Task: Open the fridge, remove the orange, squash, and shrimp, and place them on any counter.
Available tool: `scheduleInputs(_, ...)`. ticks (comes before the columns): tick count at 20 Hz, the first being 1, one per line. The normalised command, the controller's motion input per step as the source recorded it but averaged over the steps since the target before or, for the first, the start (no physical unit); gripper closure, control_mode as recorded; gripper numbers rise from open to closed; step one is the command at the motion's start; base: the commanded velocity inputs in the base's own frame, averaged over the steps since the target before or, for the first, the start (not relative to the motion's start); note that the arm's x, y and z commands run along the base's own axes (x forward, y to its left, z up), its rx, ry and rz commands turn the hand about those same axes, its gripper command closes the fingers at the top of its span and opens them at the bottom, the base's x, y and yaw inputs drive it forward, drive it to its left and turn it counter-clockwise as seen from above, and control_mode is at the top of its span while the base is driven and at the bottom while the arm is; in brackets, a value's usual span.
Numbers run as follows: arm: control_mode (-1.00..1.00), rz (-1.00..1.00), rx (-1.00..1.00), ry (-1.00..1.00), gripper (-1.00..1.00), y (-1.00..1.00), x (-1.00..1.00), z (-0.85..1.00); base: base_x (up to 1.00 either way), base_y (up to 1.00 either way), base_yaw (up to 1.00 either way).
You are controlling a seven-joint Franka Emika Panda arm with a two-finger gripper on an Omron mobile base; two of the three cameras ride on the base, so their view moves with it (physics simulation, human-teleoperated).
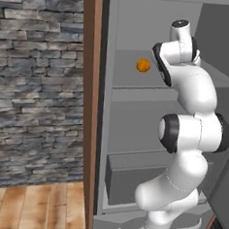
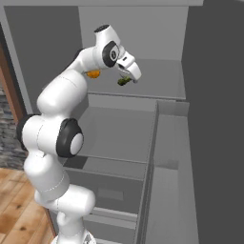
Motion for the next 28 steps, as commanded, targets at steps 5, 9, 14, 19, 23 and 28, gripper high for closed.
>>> scheduleInputs(5, -1.0, 0.0, 0.0, 0.0, -1.0, 0.0, 0.0, 0.0, 0.0, 0.0, 0.0)
scheduleInputs(9, -1.0, 0.0, 0.0, 0.0, 1.0, 0.0, 0.0, 0.0, 0.0, 0.0, 0.0)
scheduleInputs(14, -1.0, 0.0, 0.0, 0.0, 1.0, 0.0, 0.0, 0.0, 0.0, 0.0, 0.0)
scheduleInputs(19, -1.0, 0.0, 0.0, 0.0, 1.0, 0.0, 0.0, 0.0, 0.0, 0.0, 0.0)
scheduleInputs(23, -1.0, 0.0, 0.0, -0.02, 1.0, -0.03, -0.35, 0.0, 0.0, 0.0, 0.0)
scheduleInputs(28, -1.0, 0.05, 0.0, -0.05, 1.0, 0.0, -0.77, 0.02, 0.0, 0.0, 0.0)
